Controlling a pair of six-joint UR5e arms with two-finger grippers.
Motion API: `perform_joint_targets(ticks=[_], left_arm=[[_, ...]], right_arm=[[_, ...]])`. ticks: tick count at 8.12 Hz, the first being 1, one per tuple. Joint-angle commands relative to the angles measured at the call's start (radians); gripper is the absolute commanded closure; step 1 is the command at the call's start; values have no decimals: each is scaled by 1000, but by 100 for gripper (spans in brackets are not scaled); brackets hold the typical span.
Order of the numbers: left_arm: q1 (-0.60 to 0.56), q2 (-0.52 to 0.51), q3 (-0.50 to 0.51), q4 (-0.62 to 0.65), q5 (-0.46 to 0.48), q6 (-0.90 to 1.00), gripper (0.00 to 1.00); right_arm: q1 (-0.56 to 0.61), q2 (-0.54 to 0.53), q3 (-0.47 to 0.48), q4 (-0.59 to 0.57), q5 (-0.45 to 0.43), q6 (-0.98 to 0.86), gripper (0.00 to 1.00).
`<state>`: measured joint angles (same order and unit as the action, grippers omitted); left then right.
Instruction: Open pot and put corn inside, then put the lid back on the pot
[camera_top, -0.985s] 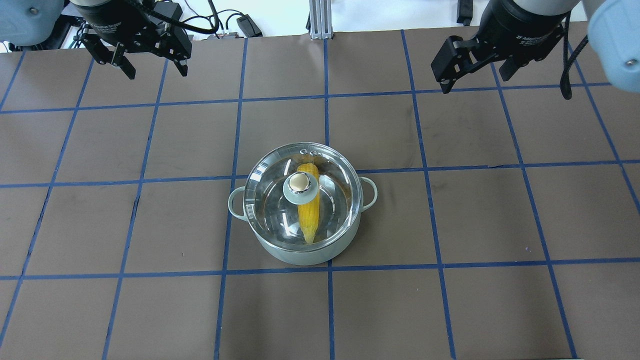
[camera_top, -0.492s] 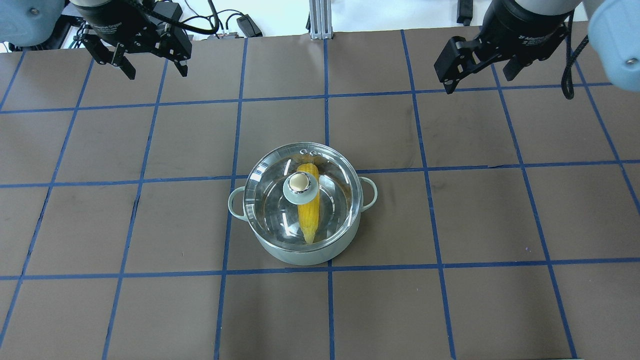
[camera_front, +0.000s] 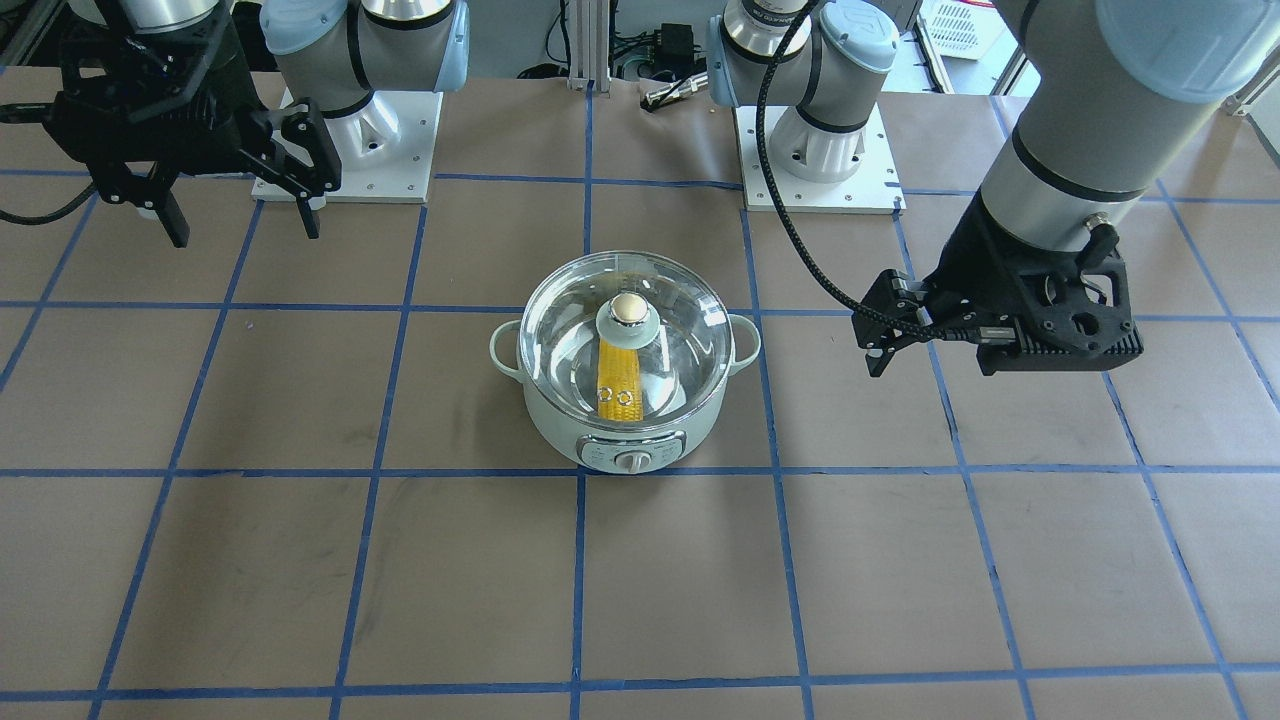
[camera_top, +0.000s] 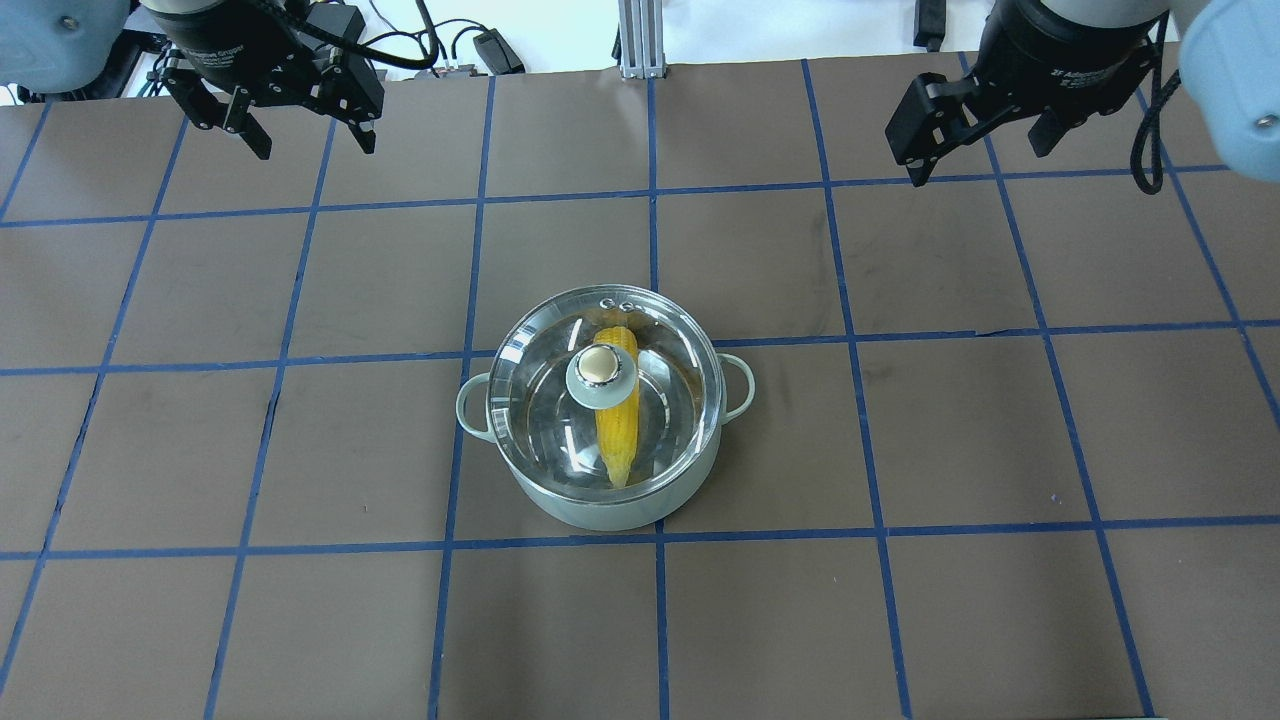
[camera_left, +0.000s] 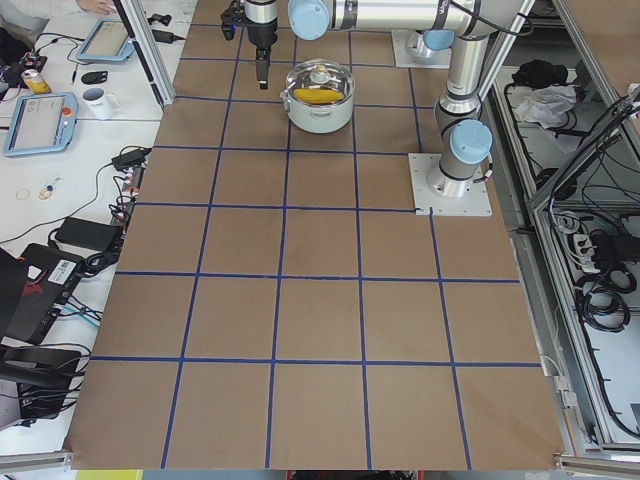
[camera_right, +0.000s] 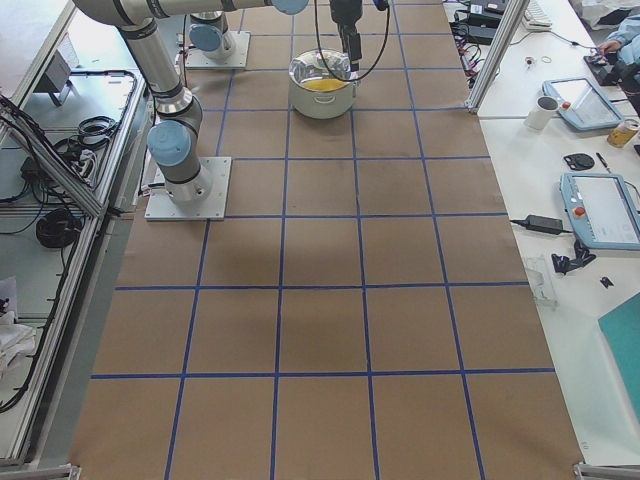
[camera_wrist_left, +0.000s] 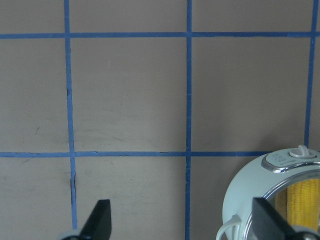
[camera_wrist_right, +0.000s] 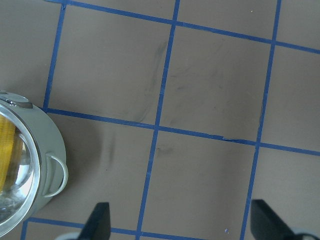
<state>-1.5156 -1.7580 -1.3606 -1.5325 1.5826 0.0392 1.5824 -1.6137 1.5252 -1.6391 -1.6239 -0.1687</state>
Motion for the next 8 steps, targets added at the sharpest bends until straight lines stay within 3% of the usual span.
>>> perform_joint_targets(ticks=[1, 8], left_arm=[[0, 0, 0, 0, 0, 1, 0], [0, -1, -8, 6, 0, 13, 0]], right_arm=[[-2, 21, 0, -14, 10, 1, 0], [-10, 21, -10, -13, 0, 1, 0]])
